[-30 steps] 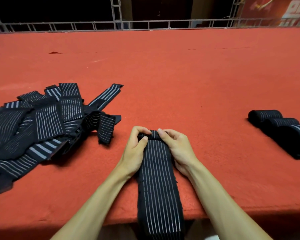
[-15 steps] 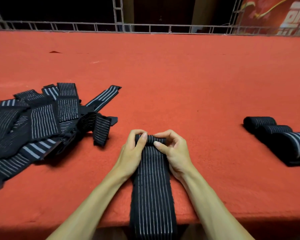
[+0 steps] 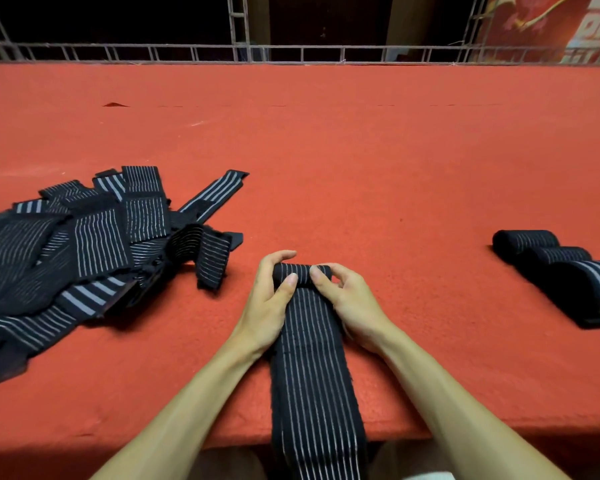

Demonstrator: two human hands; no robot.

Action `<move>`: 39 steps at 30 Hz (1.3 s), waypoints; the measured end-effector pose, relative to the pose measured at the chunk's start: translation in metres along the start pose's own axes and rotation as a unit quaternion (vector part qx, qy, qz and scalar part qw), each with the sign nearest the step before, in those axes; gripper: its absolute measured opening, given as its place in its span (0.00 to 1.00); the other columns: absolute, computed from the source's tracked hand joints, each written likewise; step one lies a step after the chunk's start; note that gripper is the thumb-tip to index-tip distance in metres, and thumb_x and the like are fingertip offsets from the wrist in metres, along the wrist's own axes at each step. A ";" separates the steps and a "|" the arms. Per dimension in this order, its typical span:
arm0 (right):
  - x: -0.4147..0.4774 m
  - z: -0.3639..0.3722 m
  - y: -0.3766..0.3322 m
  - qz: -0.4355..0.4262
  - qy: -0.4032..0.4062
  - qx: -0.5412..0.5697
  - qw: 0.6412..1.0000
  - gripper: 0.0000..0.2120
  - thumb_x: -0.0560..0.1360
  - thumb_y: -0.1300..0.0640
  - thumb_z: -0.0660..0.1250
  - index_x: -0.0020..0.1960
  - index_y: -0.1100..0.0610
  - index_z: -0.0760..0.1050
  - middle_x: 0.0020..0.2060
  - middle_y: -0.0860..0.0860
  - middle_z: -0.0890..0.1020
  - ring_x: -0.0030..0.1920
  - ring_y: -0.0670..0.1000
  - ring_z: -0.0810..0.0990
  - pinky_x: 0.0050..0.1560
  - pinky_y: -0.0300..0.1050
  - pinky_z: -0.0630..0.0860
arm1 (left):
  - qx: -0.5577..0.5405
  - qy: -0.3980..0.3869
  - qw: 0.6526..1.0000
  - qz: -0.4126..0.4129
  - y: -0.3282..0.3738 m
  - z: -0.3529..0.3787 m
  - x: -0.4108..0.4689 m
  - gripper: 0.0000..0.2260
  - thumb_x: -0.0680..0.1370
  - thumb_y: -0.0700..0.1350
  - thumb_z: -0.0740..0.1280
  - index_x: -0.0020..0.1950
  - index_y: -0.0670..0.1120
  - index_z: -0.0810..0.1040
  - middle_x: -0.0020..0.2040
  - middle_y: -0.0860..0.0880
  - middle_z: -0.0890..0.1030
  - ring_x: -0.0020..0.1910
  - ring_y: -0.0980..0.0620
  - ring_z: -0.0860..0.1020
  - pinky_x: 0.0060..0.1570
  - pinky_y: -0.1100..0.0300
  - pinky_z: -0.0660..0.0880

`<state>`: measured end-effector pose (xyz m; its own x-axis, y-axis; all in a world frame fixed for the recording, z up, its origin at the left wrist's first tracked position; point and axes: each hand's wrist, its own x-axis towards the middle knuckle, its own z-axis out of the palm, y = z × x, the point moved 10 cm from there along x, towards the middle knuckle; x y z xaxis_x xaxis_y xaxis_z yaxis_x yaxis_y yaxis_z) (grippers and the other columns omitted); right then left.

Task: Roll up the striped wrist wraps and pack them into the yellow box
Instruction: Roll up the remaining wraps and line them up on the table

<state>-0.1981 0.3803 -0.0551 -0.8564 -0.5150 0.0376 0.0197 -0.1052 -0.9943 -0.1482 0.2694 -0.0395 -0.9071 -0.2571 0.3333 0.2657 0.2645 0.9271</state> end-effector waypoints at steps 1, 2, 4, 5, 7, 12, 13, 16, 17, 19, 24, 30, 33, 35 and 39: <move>0.000 -0.004 -0.001 -0.006 0.018 -0.009 1.000 0.14 0.79 0.52 0.65 0.53 0.63 0.77 0.43 0.54 0.83 0.43 0.49 0.82 0.45 0.44 0.78 | 0.016 -0.007 1.000 0.008 0.000 0.002 0.000 0.17 0.75 0.54 0.62 0.63 0.55 0.71 0.59 0.47 0.76 0.57 0.51 0.75 0.62 0.50 0.71; -0.001 -0.008 -0.003 -0.014 0.037 -0.017 0.999 0.14 0.79 0.51 0.64 0.51 0.62 0.78 0.41 0.53 0.83 0.42 0.48 0.81 0.44 0.43 0.78 | 0.029 -0.014 0.999 0.016 0.002 0.004 0.000 0.16 0.76 0.53 0.61 0.63 0.56 0.71 0.60 0.48 0.75 0.60 0.50 0.74 0.64 0.50 0.70; -0.002 -0.011 -0.007 -0.031 0.056 -0.032 0.997 0.12 0.79 0.50 0.63 0.47 0.59 0.77 0.38 0.49 0.81 0.39 0.45 0.79 0.42 0.40 0.76 | 0.041 -0.023 0.998 0.029 0.007 0.007 -0.001 0.15 0.77 0.47 0.61 0.62 0.57 0.70 0.61 0.49 0.74 0.62 0.52 0.72 0.66 0.55 0.67; -0.003 -0.011 -0.008 -0.037 0.054 -0.035 0.997 0.11 0.79 0.51 0.64 0.47 0.58 0.77 0.38 0.48 0.81 0.39 0.44 0.79 0.41 0.39 0.75 | 0.044 -0.025 0.998 0.034 0.009 0.008 0.000 0.15 0.77 0.45 0.61 0.62 0.57 0.70 0.60 0.50 0.73 0.62 0.54 0.72 0.66 0.59 0.66; -0.003 -0.010 -0.008 -0.041 0.040 -0.025 0.998 0.07 0.79 0.54 0.64 0.49 0.57 0.76 0.39 0.47 0.81 0.40 0.43 0.78 0.42 0.39 0.75 | 0.049 -0.030 0.998 0.037 0.012 0.009 0.000 0.16 0.76 0.44 0.61 0.61 0.57 0.71 0.58 0.52 0.72 0.59 0.60 0.71 0.61 0.67 0.66; -0.007 -0.008 -0.008 -0.038 0.010 0.045 0.998 0.05 0.79 0.64 0.63 0.54 0.60 0.73 0.43 0.52 0.80 0.42 0.46 0.80 0.44 0.42 0.78 | 0.062 -0.037 0.997 0.014 0.012 0.013 -0.003 0.18 0.74 0.54 0.63 0.62 0.56 0.67 0.57 0.54 0.68 0.51 0.73 0.69 0.50 0.79 0.65; -0.007 -0.007 -0.008 -0.035 0.006 0.063 0.997 0.05 0.79 0.65 0.63 0.54 0.60 0.73 0.42 0.52 0.80 0.42 0.47 0.81 0.44 0.42 0.79 | 0.069 -0.038 0.997 0.009 0.010 0.014 -0.003 0.21 0.73 0.60 0.62 0.64 0.56 0.66 0.58 0.55 0.68 0.52 0.73 0.69 0.50 0.80 0.64; -0.008 -0.007 -0.010 -0.037 -0.003 0.092 0.995 0.08 0.78 0.68 0.62 0.53 0.58 0.73 0.43 0.53 0.81 0.41 0.48 0.81 0.43 0.42 0.79 | 0.078 -0.046 0.996 -0.027 0.004 0.017 -0.002 0.25 0.71 0.68 0.56 0.65 0.58 0.62 0.61 0.56 0.69 0.58 0.69 0.69 0.52 0.79 0.64; -0.008 -0.007 -0.010 -0.041 -0.006 0.088 0.995 0.08 0.78 0.68 0.62 0.52 0.57 0.73 0.44 0.54 0.80 0.42 0.47 0.80 0.43 0.41 0.78 | 0.066 -0.044 0.996 -0.042 0.001 0.018 -0.001 0.24 0.73 0.68 0.56 0.65 0.58 0.61 0.60 0.56 0.71 0.57 0.67 0.71 0.51 0.78 0.65; -0.008 -0.005 -0.010 -0.051 -0.015 0.077 0.996 0.08 0.77 0.67 0.64 0.52 0.56 0.73 0.45 0.54 0.79 0.43 0.48 0.79 0.44 0.42 0.77 | 0.033 -0.036 0.997 -0.066 -0.002 0.016 0.000 0.21 0.77 0.66 0.54 0.63 0.55 0.63 0.55 0.56 0.73 0.50 0.69 0.74 0.47 0.77 0.68; -0.007 -0.005 -0.011 -0.069 -0.013 0.055 0.996 0.09 0.71 0.59 0.68 0.50 0.53 0.75 0.44 0.52 0.80 0.44 0.49 0.78 0.45 0.45 0.76 | -0.020 -0.025 0.997 -0.064 -0.004 0.010 0.001 0.15 0.78 0.63 0.61 0.54 0.53 0.69 0.50 0.54 0.77 0.45 0.65 0.77 0.49 0.63 0.73; -0.004 -0.010 -0.007 -0.038 0.035 0.083 0.995 0.16 0.72 0.52 0.70 0.58 0.56 0.73 0.44 0.52 0.80 0.44 0.49 0.80 0.46 0.45 0.78 | -0.049 -0.036 0.998 -0.003 0.005 0.010 -0.002 0.10 0.77 0.50 0.63 0.57 0.52 0.70 0.50 0.56 0.78 0.49 0.61 0.77 0.50 0.65 0.74; -0.004 -0.010 -0.006 -0.027 0.030 0.060 0.997 0.20 0.72 0.47 0.69 0.56 0.61 0.75 0.46 0.55 0.81 0.46 0.51 0.81 0.50 0.48 0.78 | -0.053 -0.031 0.998 0.011 0.005 0.008 -0.002 0.10 0.77 0.47 0.64 0.57 0.56 0.70 0.50 0.57 0.77 0.50 0.57 0.76 0.52 0.60 0.73; -0.005 -0.007 -0.007 -0.028 0.020 0.049 0.998 0.21 0.73 0.45 0.70 0.54 0.62 0.77 0.46 0.55 0.82 0.47 0.53 0.81 0.51 0.50 0.77 | -0.051 -0.024 0.998 0.014 0.006 0.007 -0.002 0.12 0.76 0.44 0.63 0.54 0.61 0.71 0.51 0.54 0.77 0.51 0.54 0.76 0.53 0.56 0.73; -0.007 -0.009 -0.011 -0.038 0.028 0.040 0.998 0.16 0.74 0.51 0.69 0.53 0.62 0.78 0.43 0.52 0.82 0.44 0.49 0.80 0.48 0.46 0.77 | -0.039 -0.035 0.999 0.005 0.005 0.008 -0.004 0.14 0.75 0.44 0.62 0.54 0.63 0.71 0.54 0.45 0.76 0.54 0.43 0.76 0.56 0.45 0.74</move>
<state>-0.1967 0.3924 -0.0458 -0.8849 -0.4539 0.1051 -0.0079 -0.2109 -0.9775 -0.1459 0.2794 -0.0381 -0.9243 -0.1876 0.3324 0.2971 0.1929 0.9351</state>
